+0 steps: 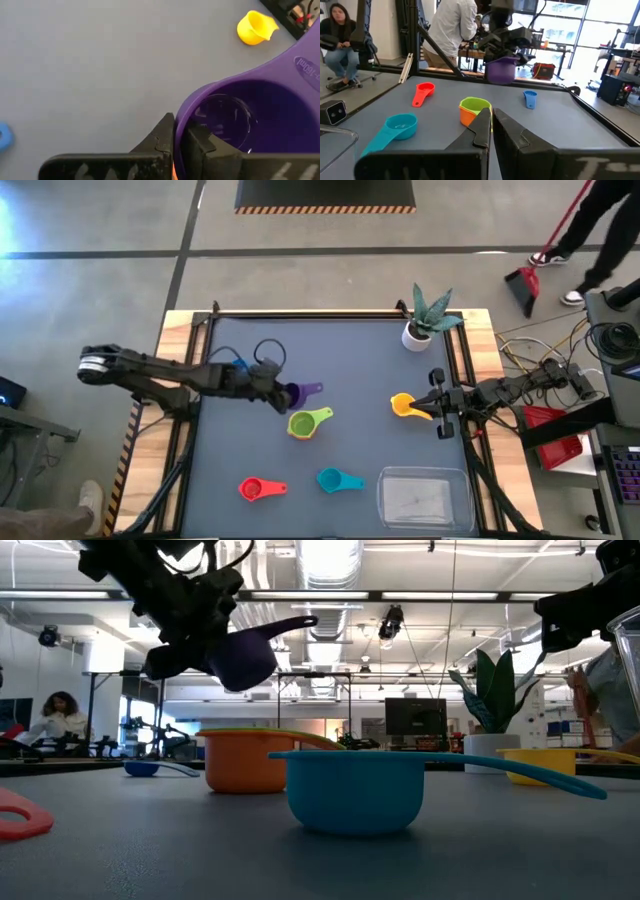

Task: Nest measuring cups in basket
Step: Stack the purple measuring cup on top of the green measuring cup, then stack the yellow measuring cup on top of the purple measuring cup

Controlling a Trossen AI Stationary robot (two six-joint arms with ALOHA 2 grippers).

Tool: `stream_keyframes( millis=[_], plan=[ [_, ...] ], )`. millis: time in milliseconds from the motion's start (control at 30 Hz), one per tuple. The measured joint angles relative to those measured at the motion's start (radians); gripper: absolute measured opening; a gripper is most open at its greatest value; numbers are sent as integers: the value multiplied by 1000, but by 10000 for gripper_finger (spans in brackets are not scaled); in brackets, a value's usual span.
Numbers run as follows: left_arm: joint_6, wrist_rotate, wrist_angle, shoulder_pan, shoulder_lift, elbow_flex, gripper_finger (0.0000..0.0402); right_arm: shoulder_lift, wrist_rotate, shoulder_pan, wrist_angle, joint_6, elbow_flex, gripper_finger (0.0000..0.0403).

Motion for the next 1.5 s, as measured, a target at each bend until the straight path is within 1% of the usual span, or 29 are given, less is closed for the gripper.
stream_keyframes(
  millis=[200, 467, 600, 900, 1000, 1167, 1333, 1500],
  plan=[
    [-120, -69, -15, -94, 101, 71, 0, 0, 0, 0, 0, 0, 0, 9],
    [-260, -122, -206, -179, 271, 211, 0, 0, 0, 0, 0, 0, 0, 9],
    [-288, -122, -249, -204, 324, 260, 0, 0, 0, 0, 0, 0, 0, 9],
    [-357, -109, -294, -207, 375, 267, 1, 0, 0, 0, 0, 0, 0, 9],
    [-356, -108, -294, -207, 382, 267, 16, 0, 0, 0, 0, 0, 0, 9],
    [-335, -111, -296, -207, 382, 273, 56, 0, 0, 0, 0, 0, 0, 9],
    [-270, -118, -306, -208, 376, 298, 95, 0, 0, 0, 0, 0, 0, 9],
    [-196, -148, -361, -213, 349, 357, 121, 0, 0, 0, 0, 0, 0, 9]
  ],
)
